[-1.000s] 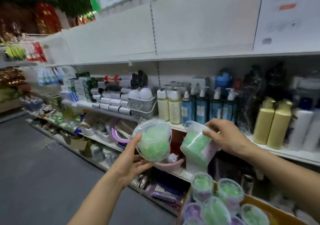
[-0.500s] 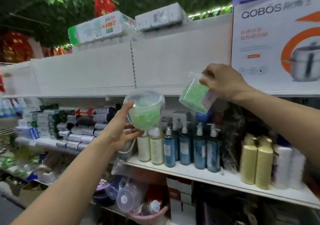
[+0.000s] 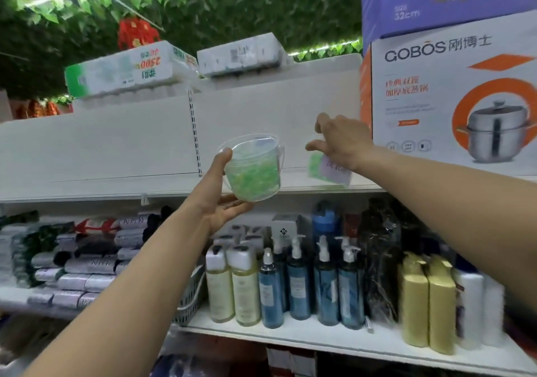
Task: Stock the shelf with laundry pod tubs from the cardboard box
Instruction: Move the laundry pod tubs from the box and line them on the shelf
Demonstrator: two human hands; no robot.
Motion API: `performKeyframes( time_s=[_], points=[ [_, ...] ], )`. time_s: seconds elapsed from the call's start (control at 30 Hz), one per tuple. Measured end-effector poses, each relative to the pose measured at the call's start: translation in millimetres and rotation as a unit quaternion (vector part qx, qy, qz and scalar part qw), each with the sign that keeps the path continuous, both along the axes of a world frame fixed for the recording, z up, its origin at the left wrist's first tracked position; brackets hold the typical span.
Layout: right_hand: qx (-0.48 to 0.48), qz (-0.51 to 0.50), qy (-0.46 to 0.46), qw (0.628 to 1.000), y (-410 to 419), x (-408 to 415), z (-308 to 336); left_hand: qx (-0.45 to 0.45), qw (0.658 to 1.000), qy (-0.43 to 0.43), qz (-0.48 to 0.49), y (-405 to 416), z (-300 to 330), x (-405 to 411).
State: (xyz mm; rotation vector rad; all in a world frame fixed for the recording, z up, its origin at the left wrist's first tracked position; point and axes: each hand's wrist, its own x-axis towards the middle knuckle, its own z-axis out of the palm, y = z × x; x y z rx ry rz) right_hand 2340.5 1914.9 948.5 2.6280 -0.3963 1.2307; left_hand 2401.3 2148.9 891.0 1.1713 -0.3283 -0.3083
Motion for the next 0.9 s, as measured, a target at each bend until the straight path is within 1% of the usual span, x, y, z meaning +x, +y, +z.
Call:
performKeyframes(
  time_s=[0.1, 0.17, 0.2, 0.27, 0.3, 0.37, 0.47, 0.6, 0.8, 0.9],
  points=[
    [-0.004, -0.034, 0.026, 0.999, 0, 11, -5, 0.002, 1.000, -0.011, -0.021, -9, 12, 20],
    [0.039, -0.024, 0.049, 0.998, -3, 21, -9, 0.008, 0.999, -0.016, -0.035, -14, 16, 35],
    [0.087, 0.008, 0.056, 0.995, -6, 24, -8, 0.011, 0.999, -0.016, -0.040, -15, 16, 43],
    [0.188, 0.102, 0.068, 0.974, -18, 23, -1, 0.022, 0.998, -0.019, -0.047, -19, 18, 59],
    [0.212, 0.136, 0.069, 0.965, -23, 18, 2, 0.027, 0.998, -0.022, -0.049, -21, 19, 67],
    [0.202, 0.157, 0.068, 0.964, -33, 3, -1, 0.032, 0.998, -0.024, -0.053, -25, 22, 84],
    [0.171, 0.138, 0.076, 0.973, -43, -2, -18, 0.033, 0.997, -0.020, -0.063, -34, 28, 105],
    [0.165, 0.087, 0.071, 0.980, -61, 32, -22, 0.039, 0.996, -0.028, -0.078, -51, 33, 129],
    [0.149, 0.003, 0.143, 0.978, -104, 97, -23, 0.071, 0.992, -0.035, -0.099, -73, 30, 168],
    [0.154, -0.010, 0.159, 0.975, -123, 121, -21, 0.088, 0.990, -0.030, -0.106, -80, 29, 186]
  ],
)
